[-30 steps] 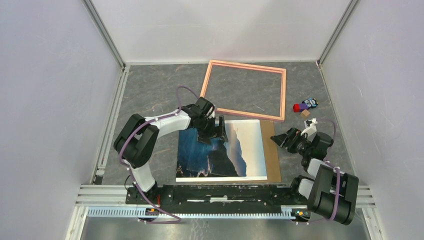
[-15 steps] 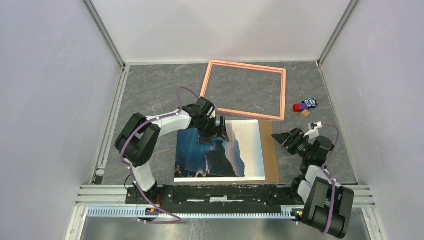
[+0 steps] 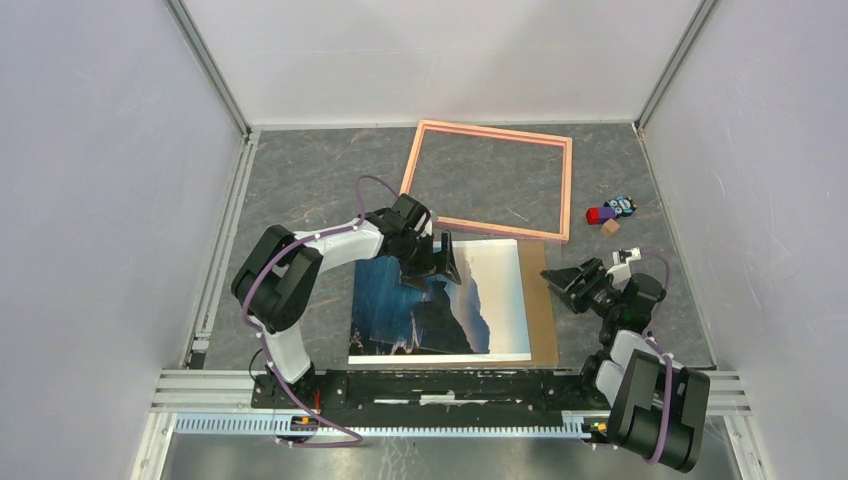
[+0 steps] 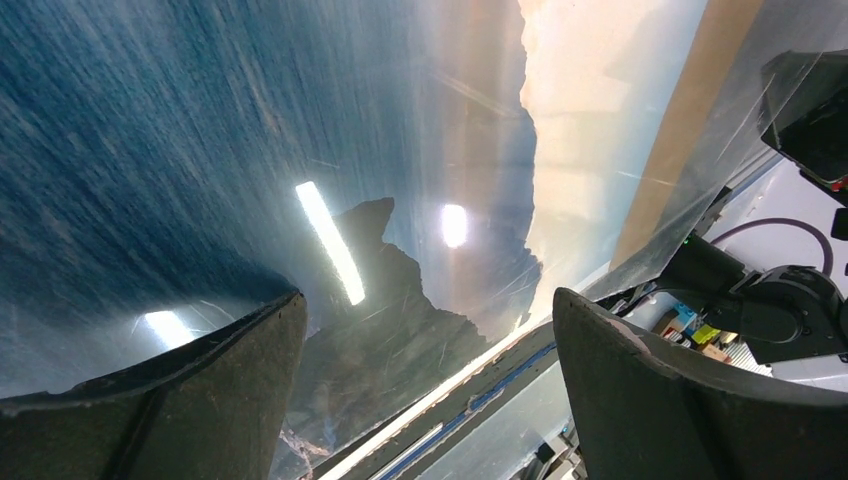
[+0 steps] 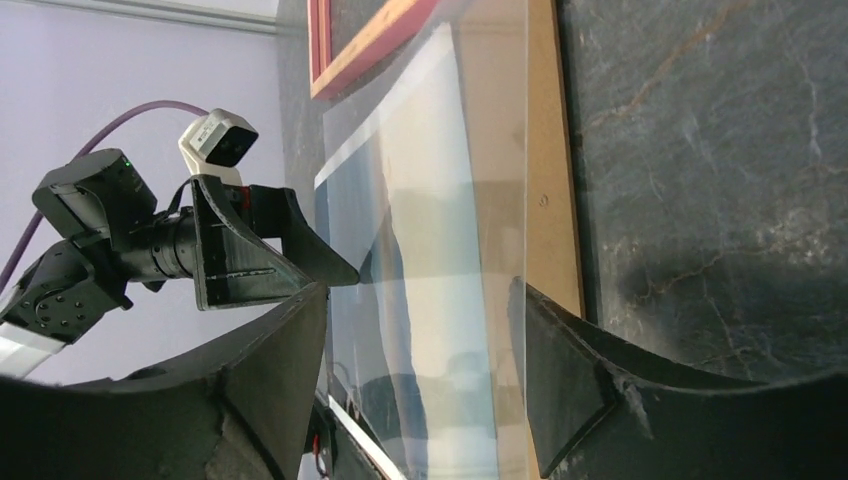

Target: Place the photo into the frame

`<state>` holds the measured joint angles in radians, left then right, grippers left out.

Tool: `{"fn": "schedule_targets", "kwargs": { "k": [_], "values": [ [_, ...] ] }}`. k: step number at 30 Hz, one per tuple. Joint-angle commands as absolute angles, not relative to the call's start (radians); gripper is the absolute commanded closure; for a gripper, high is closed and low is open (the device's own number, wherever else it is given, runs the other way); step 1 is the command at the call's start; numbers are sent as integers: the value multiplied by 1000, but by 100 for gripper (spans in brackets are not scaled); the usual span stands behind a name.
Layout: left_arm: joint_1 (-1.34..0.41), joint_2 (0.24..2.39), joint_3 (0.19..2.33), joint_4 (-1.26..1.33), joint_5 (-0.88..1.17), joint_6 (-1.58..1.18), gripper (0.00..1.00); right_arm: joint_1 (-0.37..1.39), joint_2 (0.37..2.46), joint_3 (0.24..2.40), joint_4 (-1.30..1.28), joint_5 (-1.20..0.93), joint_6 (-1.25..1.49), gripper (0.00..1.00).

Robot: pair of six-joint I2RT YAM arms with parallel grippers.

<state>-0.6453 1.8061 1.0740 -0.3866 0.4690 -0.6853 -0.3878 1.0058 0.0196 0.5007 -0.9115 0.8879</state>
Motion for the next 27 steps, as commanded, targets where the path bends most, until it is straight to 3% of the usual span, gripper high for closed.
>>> {"fn": "schedule_targets", "kwargs": {
  "k": [1, 5, 16, 20, 27],
  "values": [
    [-648, 1859, 1043, -377, 433, -706, 0, -384, 1055, -56, 489, -974, 815, 31],
    [-650, 1850, 1040, -366, 434, -707, 0, -382, 1064, -52, 419, -969, 713, 39],
    [-653, 1840, 1031, -330, 468, -719, 0, -347, 970, -49, 308, -941, 627, 38],
    [-658, 1837, 1033, -328, 473, -719, 0, -334, 919, -53, 301, -907, 657, 49],
    [-660, 1759, 1047, -327, 468, -688, 0, -303, 915, 23, 184, -842, 623, 56]
  ]
}}
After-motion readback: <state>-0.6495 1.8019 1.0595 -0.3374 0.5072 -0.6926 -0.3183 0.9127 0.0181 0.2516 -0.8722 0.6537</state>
